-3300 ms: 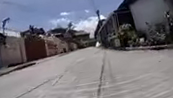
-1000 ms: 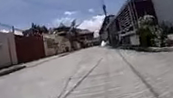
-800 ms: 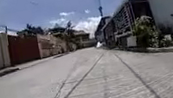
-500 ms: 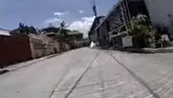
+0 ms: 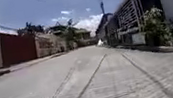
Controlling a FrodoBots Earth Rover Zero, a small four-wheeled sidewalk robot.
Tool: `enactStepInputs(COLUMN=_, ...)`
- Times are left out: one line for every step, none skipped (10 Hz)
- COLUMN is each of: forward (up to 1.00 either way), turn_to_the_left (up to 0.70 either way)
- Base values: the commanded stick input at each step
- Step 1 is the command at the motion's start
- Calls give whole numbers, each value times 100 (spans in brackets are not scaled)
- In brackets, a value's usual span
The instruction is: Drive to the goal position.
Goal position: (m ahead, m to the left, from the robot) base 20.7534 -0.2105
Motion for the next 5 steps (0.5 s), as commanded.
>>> enactStepInputs(forward=100, turn_to_the_left=12)
enactStepInputs(forward=100, turn_to_the_left=12)
enactStepInputs(forward=100, turn_to_the_left=12)
enactStepInputs(forward=100, turn_to_the_left=12)
enactStepInputs(forward=100, turn_to_the_left=13)
